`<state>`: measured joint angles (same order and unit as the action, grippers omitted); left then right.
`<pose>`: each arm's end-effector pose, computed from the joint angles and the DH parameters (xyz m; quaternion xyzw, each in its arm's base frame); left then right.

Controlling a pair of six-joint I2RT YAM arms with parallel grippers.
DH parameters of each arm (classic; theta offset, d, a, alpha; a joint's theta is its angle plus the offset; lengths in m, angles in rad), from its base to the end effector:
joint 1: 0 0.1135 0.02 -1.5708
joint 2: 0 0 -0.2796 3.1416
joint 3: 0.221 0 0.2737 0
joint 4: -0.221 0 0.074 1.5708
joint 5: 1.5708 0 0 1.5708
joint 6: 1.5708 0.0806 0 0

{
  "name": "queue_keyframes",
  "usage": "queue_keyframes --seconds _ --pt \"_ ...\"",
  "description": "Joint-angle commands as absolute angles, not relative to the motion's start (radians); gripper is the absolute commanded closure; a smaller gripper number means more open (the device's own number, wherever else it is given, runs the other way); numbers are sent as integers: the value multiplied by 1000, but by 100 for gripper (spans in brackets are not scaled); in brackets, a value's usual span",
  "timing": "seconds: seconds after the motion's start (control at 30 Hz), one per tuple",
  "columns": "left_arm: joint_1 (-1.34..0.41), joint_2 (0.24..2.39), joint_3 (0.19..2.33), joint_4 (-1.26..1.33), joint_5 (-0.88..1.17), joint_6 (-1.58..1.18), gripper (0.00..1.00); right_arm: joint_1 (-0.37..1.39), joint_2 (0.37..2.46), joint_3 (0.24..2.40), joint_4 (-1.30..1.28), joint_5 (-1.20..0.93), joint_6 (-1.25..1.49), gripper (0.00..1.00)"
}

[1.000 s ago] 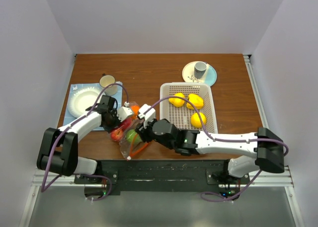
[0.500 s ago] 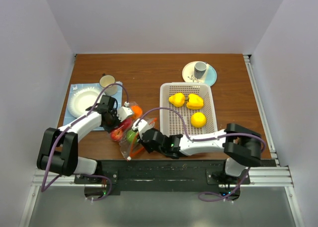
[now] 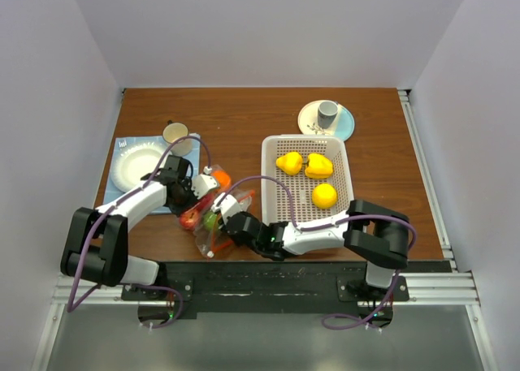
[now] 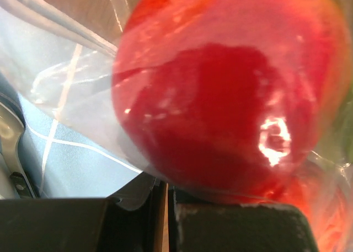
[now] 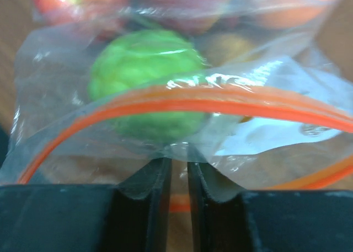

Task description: Open the zip-top bag and remove the fake food

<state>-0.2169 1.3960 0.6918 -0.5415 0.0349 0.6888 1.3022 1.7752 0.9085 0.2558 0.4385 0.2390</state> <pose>0.2563 -0.0594 0.1152 0.4342 0.8860 0.0211 0.1614 0.1433 0.3918 0.1383 -0.3523 0.7972 0.1755 0.4577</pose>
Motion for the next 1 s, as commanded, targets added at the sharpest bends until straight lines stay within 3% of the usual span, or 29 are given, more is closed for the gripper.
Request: queue_keyframes --seconds 0.0,0.1,0.17,0.27,0.6,0.97 --pt "-207 1454 657 -526 -28 698 92 1304 1721 922 351 647 186 76" --pt "-207 1460 658 -526 -25 696 92 1304 1715 928 382 623 146 65" --pt "-207 1463 664 -529 -22 693 92 1304 1732 954 377 553 141 43" --pt "-207 1460 669 -532 -20 693 92 1304 1770 992 376 467 147 32" --pt "-207 1456 658 -528 -18 693 92 1302 1862 1075 370 302 175 26" --pt "-207 1453 660 -537 -5 692 92 1304 1971 1150 339 298 212 26"
